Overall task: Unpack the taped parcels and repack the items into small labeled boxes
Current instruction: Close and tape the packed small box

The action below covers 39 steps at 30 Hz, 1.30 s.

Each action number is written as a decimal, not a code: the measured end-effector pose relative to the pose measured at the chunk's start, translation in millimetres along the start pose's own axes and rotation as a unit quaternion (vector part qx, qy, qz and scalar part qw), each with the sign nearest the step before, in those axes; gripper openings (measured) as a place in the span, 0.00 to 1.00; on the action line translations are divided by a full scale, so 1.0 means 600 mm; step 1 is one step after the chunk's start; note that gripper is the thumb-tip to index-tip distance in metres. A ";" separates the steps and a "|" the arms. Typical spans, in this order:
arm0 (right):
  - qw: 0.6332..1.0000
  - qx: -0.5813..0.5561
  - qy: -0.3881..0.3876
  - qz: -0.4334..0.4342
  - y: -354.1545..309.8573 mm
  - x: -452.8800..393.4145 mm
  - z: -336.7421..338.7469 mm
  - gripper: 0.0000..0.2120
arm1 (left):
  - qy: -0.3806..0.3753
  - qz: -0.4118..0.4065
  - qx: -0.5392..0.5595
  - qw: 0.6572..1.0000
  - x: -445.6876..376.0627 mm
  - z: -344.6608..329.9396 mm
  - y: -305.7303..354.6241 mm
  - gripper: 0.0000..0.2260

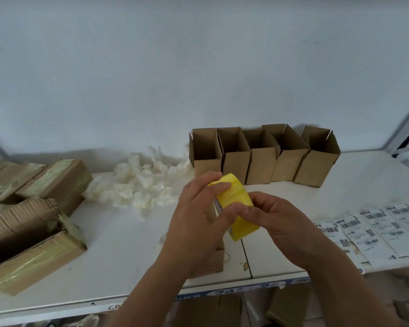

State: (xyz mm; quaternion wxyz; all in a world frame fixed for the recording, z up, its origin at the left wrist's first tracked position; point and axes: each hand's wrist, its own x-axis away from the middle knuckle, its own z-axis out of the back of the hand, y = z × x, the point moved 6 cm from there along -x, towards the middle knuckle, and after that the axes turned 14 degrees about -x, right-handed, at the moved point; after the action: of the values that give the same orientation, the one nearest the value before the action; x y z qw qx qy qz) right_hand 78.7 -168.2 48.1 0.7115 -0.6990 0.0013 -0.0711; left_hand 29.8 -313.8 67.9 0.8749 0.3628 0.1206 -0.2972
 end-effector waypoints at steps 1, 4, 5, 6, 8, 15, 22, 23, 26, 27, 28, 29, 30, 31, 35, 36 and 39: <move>1.000 -0.001 0.005 -0.001 -0.001 -0.001 -0.003 0.19 | 0.004 0.006 0.008 1.000 -0.001 0.002 -0.003 0.15; 1.000 -0.005 0.016 -0.003 -0.006 -0.006 -0.013 0.22 | 0.001 0.044 0.053 0.998 -0.008 0.014 -0.011 0.06; 1.000 -0.003 0.018 -0.003 -0.009 -0.006 -0.017 0.23 | -0.001 0.053 0.058 0.997 -0.009 0.018 -0.011 0.09; 1.000 -0.002 0.021 -0.005 -0.012 -0.006 -0.021 0.22 | -0.003 0.065 0.059 0.996 -0.010 0.022 -0.012 0.09; 1.000 0.002 0.022 -0.013 -0.018 -0.003 -0.029 0.19 | -0.001 0.095 0.068 0.993 -0.014 0.030 -0.017 0.09; 0.999 0.006 -0.015 -0.048 -0.031 0.011 -0.060 0.18 | 0.021 0.219 0.130 0.967 -0.041 0.041 -0.060 0.05; 0.984 0.005 0.042 -0.173 -0.003 0.024 -0.078 0.17 | -0.037 0.314 0.183 0.931 -0.056 0.009 -0.127 0.06; 0.982 0.008 0.035 -0.184 0.000 0.022 -0.085 0.15 | -0.045 0.317 0.175 0.931 -0.056 0.000 -0.131 0.06; 0.979 0.015 0.038 -0.200 0.003 0.013 -0.092 0.14 | -0.047 0.332 0.176 0.926 -0.060 -0.019 -0.146 0.06; 0.979 0.020 0.043 -0.200 0.007 0.011 -0.092 0.15 | -0.048 0.339 0.175 0.923 -0.061 -0.024 -0.153 0.06; 0.979 0.031 0.047 -0.198 0.008 0.008 -0.092 0.17 | -0.050 0.346 0.171 0.921 -0.060 -0.029 -0.160 0.06; 0.978 0.047 0.052 -0.195 0.009 0.007 -0.092 0.18 | -0.051 0.351 0.163 0.921 -0.057 -0.033 -0.164 0.06; 0.978 0.063 0.059 -0.189 0.007 0.005 -0.091 0.18 | -0.051 0.354 0.153 0.921 -0.055 -0.039 -0.167 0.06; 0.977 0.076 0.068 -0.185 0.006 0.002 -0.090 0.19 | -0.050 0.353 0.138 0.924 -0.053 -0.043 -0.170 0.07; 0.976 0.079 0.060 -0.196 0.010 -0.009 -0.094 0.22 | -0.036 0.340 0.080 0.936 -0.061 -0.052 -0.178 0.06; 0.975 0.065 0.039 -0.209 0.017 -0.010 -0.100 0.24 | -0.036 0.338 0.077 0.937 -0.064 -0.054 -0.182 0.06; 0.978 0.043 0.006 -0.204 0.027 -0.012 -0.111 0.32 | -0.052 0.316 0.050 0.946 -0.079 -0.061 -0.193 0.05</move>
State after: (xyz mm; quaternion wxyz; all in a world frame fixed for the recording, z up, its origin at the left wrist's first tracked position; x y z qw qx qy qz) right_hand 66.6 -233.4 30.0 0.7111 -0.6533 -0.1400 -0.2190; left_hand -78.0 -332.1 -3.2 0.9096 0.4101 -0.0605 -0.0298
